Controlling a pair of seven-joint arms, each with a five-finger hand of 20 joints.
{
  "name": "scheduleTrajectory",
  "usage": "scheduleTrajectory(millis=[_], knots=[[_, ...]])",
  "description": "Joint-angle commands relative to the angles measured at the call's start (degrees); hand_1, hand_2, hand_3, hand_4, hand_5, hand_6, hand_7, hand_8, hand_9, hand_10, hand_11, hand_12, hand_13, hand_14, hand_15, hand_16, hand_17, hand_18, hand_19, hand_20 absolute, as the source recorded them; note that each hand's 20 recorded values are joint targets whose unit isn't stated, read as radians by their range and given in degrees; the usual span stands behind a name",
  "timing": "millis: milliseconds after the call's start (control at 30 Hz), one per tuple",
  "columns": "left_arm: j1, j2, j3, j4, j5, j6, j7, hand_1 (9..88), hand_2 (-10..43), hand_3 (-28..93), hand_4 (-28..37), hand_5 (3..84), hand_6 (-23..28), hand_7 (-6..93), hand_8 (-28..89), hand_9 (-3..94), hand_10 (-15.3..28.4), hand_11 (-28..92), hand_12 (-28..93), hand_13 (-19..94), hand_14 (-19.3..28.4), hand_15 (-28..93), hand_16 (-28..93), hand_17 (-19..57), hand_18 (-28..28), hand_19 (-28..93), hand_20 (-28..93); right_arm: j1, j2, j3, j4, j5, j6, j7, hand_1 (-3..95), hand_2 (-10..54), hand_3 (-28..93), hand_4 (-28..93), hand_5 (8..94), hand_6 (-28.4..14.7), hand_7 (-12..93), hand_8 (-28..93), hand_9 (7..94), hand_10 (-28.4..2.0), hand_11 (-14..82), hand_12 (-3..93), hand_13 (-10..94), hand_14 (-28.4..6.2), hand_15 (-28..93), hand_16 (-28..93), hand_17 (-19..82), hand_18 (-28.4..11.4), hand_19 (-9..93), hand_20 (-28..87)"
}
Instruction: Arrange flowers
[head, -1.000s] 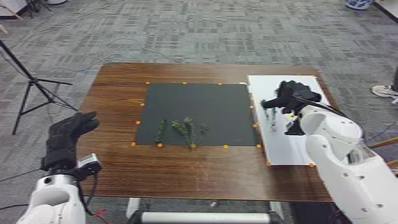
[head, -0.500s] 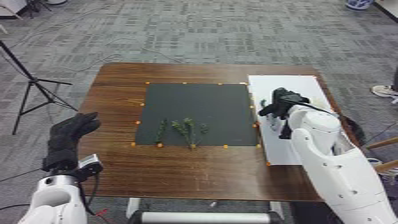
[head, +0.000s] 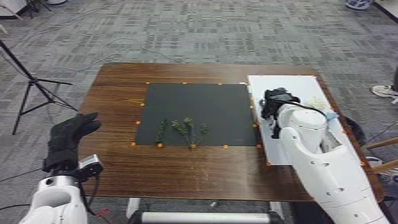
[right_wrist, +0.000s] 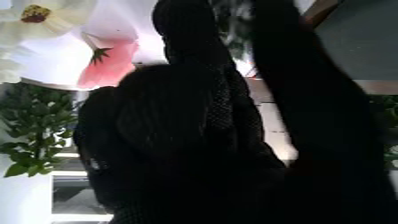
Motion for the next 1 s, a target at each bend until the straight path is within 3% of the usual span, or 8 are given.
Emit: scheduleTrajectory(millis=[33,367,667,1000], knots=[[0.9,-0.73,-0.05,-0.51,-0.18,-0.22,-0.33,28.7,14.6,68,-24.3,58.9,4.2,17.0,-8,58.4,15.1,27,15,45,19.1,28,-3,9.5,12.0,10,18,-2.3,-0.3,-0.1,0.8,1.8,0.4,0.7,65.2,-9.5,50,-8,64.7,-5.0,31,30,93.1,-8.6,16.5,47.3,94,-0.1,60,25,71,-7.6,93,49],[1.3,-0.46,-0.21,-0.66,-0.51,-0.45,-0.43,29.0,14.5,68,-24.2,58.9,4.3,17.1,-8,58.4,15.1,27,15,45,19.0,28,-3,9.5,12.0,10,18,-2.7,0.9,3.0,-5.0,14.6,9.3,2.3,63.2,-9.5,59,-7,65.7,-3.0,41,29,92.0,-9.2,26.6,45.3,94,0.3,63,25,72,-7.7,93,53],[1.2,0.06,-0.53,-0.89,-0.17,-0.88,-1.68,28.9,14.3,68,-24.2,58.8,4.2,17.1,-8,58.2,15.1,27,15,45,19.0,28,-3,9.4,12.1,10,18,-3.9,-0.1,5.3,-12.1,30.1,10.4,6.8,62.1,-9.5,61,-5,67.1,-2.8,42,27,92.9,-9.4,29.1,42.3,94,0.2,65,23,74,-7.4,93,53],[2.0,0.86,-1.50,-1.69,-0.09,-0.69,-2.27,28.7,14.3,68,-24.1,58.7,4.1,17.4,-8,58.4,15.0,27,15,46,18.9,28,-3,9.2,12.2,10,18,-4.6,-5.3,4.2,-10.3,49.2,12.2,16.7,62.6,-9.5,61,-5,67.0,-3.7,43,26,93.5,-10.0,29.2,38.8,94,0.3,65,22,75,-6.2,93,50]])
